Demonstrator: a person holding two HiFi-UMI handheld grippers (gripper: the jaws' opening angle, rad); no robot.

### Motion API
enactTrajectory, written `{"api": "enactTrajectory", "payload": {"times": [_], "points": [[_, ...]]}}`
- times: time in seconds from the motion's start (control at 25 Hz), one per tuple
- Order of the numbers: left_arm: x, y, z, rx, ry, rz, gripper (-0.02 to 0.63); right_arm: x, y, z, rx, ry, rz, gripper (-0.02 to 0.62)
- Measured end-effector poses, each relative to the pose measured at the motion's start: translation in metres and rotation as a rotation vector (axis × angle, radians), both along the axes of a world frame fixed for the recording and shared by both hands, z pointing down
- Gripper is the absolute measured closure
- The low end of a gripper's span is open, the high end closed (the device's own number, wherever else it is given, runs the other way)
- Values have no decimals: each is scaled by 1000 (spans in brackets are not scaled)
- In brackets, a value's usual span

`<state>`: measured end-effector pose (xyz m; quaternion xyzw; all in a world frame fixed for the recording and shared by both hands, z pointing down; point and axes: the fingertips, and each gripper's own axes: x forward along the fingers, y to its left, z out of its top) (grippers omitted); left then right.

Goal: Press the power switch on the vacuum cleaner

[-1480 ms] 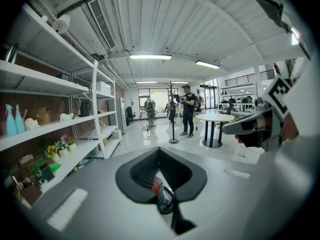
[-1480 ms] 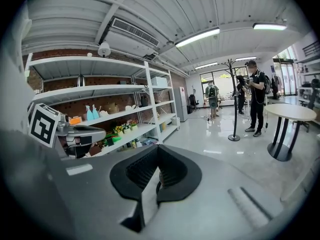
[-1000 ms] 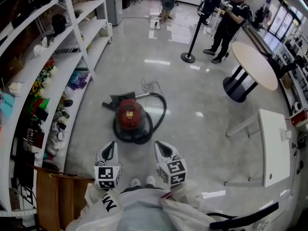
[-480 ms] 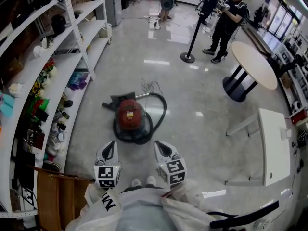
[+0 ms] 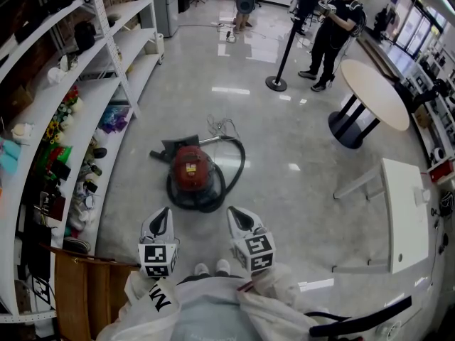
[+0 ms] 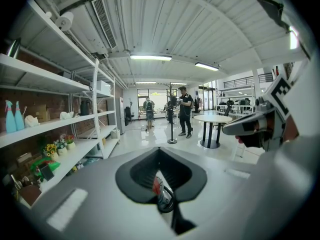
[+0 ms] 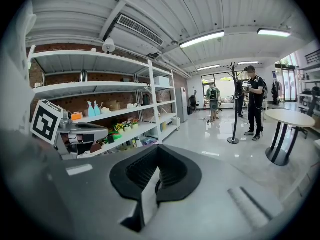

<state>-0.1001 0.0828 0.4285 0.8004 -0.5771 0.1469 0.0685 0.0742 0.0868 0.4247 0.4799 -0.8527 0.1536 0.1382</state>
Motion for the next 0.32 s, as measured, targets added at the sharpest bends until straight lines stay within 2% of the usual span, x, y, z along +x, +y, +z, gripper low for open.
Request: {"api": "enactTrajectory", "payload": {"times": [0.32], "points": [[-2, -1, 1, 1, 3, 1, 606, -3, -1, 1, -2, -3, 0, 597]]}}
